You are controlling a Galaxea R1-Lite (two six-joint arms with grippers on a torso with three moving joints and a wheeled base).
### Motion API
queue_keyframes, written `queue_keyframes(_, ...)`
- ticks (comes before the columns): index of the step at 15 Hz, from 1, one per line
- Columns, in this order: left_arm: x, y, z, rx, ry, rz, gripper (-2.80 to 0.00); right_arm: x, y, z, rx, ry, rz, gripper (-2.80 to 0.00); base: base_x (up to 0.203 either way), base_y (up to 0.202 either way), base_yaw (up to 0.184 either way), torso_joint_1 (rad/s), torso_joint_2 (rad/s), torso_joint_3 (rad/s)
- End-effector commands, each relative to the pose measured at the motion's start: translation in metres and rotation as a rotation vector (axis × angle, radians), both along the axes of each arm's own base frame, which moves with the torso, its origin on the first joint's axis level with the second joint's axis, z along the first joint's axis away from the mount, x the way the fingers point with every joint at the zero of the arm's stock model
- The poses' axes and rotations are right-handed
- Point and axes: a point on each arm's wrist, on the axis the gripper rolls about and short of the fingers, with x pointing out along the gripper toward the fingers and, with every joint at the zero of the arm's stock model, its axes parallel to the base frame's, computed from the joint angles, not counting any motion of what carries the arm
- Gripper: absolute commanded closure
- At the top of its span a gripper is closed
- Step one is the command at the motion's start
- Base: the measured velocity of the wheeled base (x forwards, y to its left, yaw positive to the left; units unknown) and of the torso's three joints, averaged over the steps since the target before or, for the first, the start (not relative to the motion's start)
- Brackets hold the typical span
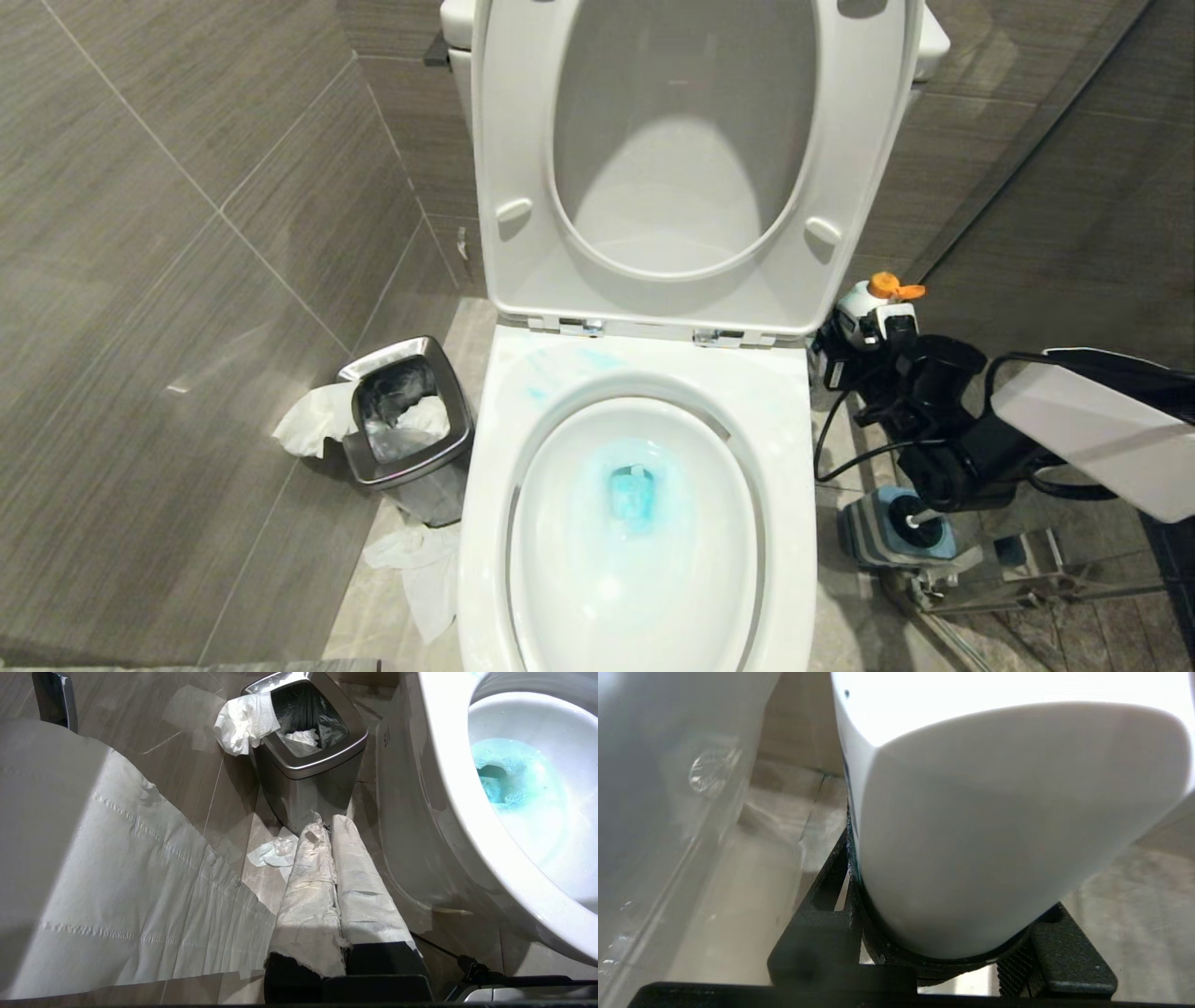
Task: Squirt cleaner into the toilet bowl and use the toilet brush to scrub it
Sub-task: Place the cleaning agent on the floor
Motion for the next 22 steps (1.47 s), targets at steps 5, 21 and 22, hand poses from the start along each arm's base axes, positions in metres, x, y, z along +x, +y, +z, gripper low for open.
queue_keyframes(5,0.0,0.0,0.0,0.0,0.002,0.0,0.0,0.0,0.004,0.005,0.035,-0.022,0.043,0.0,0.0,0.0,0.0,0.0,0.0,0.0)
queue_keyframes(21,0.0,0.0,0.0,0.009,0.002,0.0,0.0,-0.007,0.006,0.009,0.048,0.02,0.083,0.0,0.0,0.0,0.0,0.0,0.0,0.0)
queue_keyframes(22,0.0,0.0,0.0,0.009,0.002,0.0,0.0,-0.005,0.007,0.007,0.048,0.022,0.083,0.0,0.0,0.0,0.0,0.0,0.0,0.0)
